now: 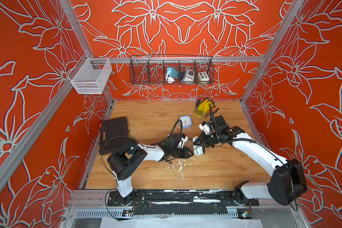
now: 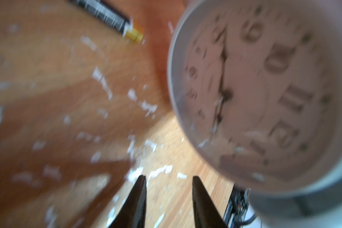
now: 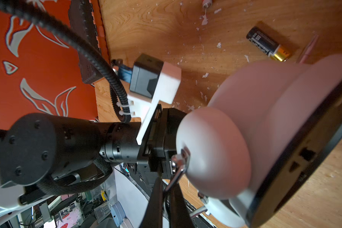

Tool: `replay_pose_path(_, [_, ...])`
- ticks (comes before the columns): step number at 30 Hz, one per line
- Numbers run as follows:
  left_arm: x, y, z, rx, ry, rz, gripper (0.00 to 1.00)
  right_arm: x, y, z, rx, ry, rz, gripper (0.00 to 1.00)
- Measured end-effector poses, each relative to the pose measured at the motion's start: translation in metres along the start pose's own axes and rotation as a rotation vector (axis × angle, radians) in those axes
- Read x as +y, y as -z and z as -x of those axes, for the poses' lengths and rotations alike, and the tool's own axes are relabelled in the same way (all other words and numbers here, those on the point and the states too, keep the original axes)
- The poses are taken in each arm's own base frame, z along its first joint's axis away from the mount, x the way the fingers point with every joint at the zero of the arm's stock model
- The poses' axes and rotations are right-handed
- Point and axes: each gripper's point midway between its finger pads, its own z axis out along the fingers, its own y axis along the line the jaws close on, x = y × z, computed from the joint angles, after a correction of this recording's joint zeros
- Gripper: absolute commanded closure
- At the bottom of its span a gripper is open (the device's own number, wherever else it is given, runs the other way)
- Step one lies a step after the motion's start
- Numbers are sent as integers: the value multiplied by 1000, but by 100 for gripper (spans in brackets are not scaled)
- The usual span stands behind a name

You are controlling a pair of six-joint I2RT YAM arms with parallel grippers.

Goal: Insert the battery into the alarm
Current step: Adjust the alarm at the center of the board.

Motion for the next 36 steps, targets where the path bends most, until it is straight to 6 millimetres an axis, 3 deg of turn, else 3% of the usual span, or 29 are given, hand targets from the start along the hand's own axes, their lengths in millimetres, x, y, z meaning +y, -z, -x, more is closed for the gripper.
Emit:
replay_pose_path(3, [14, 16, -15, 3, 18, 37, 66, 0, -2, 3, -3, 2, -12, 100])
replay_pose_path(6, [29, 35, -18, -27, 35, 84, 66, -5, -8, 9, -17, 6, -55, 100])
replay_pose_path(16, [53, 94, 30, -261, 8, 248, 64, -39, -41, 2, 16, -48, -230, 100])
replay_pose_path(25, [62, 104, 35, -283, 6, 285, 62, -50, -77, -9, 64, -87, -283, 100])
replay_pose_path(32, [62, 104, 35, -282, 3, 284, 61, -70, -98, -12, 102, -117, -330, 99])
replay_pose_path(36, [62, 104, 35, -279, 5, 276, 60, -70, -99, -10, 94, -106, -338, 68])
